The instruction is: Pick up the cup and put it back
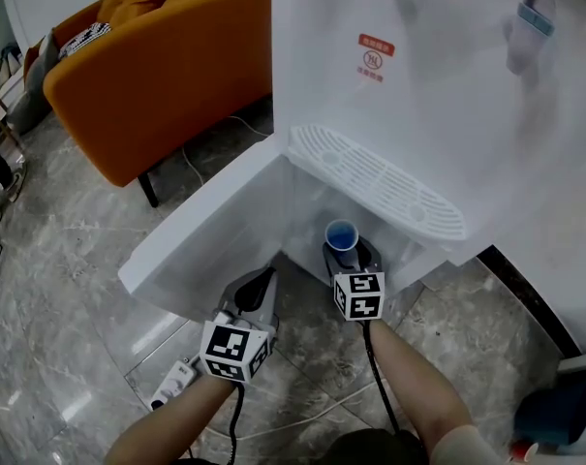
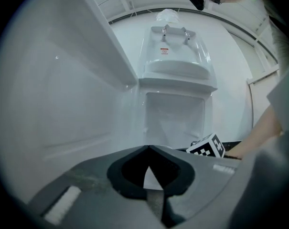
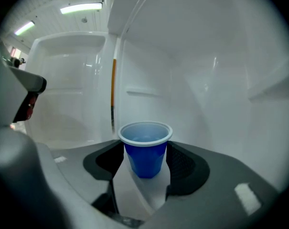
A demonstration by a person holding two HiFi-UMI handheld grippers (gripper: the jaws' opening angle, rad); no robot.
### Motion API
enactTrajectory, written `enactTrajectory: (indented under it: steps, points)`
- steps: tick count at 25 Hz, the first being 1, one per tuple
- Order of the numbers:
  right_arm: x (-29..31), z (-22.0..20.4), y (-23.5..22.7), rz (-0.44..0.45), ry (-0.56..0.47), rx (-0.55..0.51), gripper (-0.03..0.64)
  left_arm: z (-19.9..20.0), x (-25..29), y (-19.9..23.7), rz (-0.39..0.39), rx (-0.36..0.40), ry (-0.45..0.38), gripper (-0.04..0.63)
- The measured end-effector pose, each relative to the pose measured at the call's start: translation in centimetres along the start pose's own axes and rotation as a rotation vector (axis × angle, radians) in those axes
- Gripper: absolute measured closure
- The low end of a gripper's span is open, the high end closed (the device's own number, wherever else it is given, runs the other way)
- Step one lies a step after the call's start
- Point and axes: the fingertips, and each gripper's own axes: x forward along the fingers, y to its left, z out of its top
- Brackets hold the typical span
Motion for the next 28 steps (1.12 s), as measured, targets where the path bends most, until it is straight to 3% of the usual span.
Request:
enactTrajectory:
  steps: [11,14,21,25,28]
  points:
    - [-2.3,2.8,2.6,0.082,-0.044,0.006,0.339,1.2,-1.4,-0.4,-0.012,0.067,-0.001,0.594]
    - [-4.1,4.5,3.5,0.101,-0.059,0.002,0.341,3.2,-2.2,-0.2,0.001,0.059,-0.026,0.594]
    - [-10.7,10.4,6.1,0.154,-0.086,-0.006,0.342,9.3,-5.3,-2.0,-0.021,0.124,-0.061,0.594]
    - [-14.8,13.9,7.6,0.176,-0.069,-0.032,0.344,12.7,-7.3,-3.0,-0.029,0.123,-0.051,0.594]
    - [-17.6,16.5,8.7,0.186,-0.040,-0.021,0.345,15.3,-9.1,-3.3,-0.012,0.174,-0.036,0.594]
